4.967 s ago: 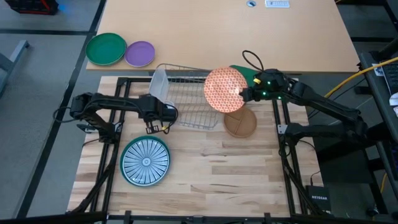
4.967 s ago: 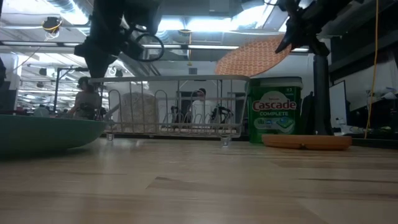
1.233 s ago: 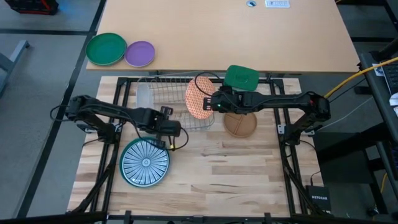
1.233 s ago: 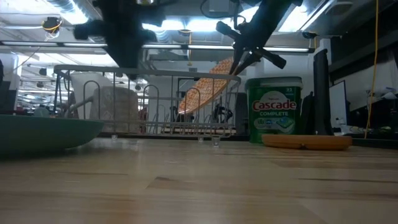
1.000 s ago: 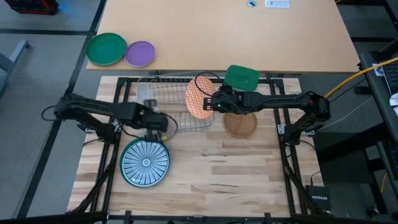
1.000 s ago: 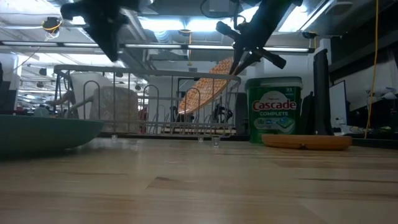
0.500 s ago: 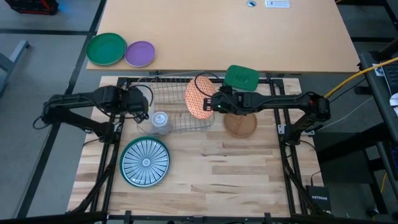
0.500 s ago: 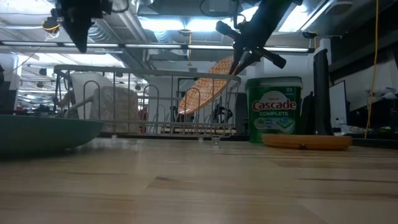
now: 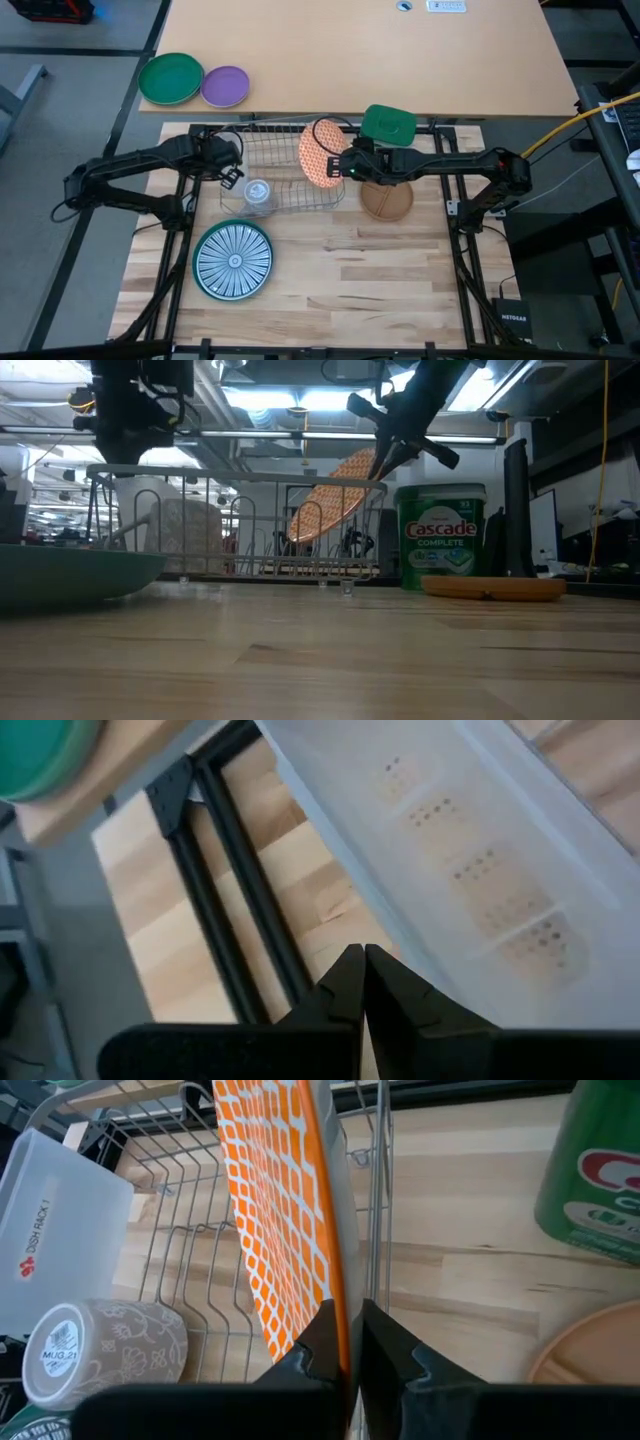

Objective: Sort dishes
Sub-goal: Put the orange plate in the dish rack

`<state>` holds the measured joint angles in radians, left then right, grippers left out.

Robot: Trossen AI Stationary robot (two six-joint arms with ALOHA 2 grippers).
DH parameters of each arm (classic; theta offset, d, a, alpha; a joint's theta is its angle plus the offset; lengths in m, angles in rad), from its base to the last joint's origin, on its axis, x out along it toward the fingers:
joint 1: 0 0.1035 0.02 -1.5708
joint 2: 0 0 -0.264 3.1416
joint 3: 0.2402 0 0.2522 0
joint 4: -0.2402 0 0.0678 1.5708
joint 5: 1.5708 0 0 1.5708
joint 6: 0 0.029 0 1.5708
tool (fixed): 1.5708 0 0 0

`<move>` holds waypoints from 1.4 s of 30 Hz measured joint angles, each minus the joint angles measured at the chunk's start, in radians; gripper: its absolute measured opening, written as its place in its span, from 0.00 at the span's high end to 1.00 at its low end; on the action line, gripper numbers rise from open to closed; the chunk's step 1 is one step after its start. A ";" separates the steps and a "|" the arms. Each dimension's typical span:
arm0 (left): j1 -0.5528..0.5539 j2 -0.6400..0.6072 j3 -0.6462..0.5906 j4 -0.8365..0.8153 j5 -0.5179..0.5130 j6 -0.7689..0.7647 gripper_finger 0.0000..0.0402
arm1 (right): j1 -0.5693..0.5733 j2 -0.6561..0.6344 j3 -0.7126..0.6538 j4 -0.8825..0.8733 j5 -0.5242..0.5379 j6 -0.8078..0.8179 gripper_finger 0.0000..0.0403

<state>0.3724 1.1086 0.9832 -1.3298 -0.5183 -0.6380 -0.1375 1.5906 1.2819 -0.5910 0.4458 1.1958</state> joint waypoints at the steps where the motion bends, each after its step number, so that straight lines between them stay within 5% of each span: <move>1: 0.008 0.000 -0.011 0.016 0.014 0.016 1.00 | 0.000 0.000 0.000 0.000 0.003 0.001 0.96; 19: 0.006 0.001 -0.114 0.257 0.184 0.144 1.00 | -0.002 -0.001 0.000 -0.050 0.033 0.066 0.96; 42: -0.114 0.069 -0.114 0.345 0.173 0.176 1.00 | -0.001 -0.002 0.000 -0.101 -0.019 0.137 0.93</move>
<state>0.2588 1.1777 0.8696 -0.9847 -0.3450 -0.4622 -0.1387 1.5887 1.2816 -0.6922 0.4267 1.3333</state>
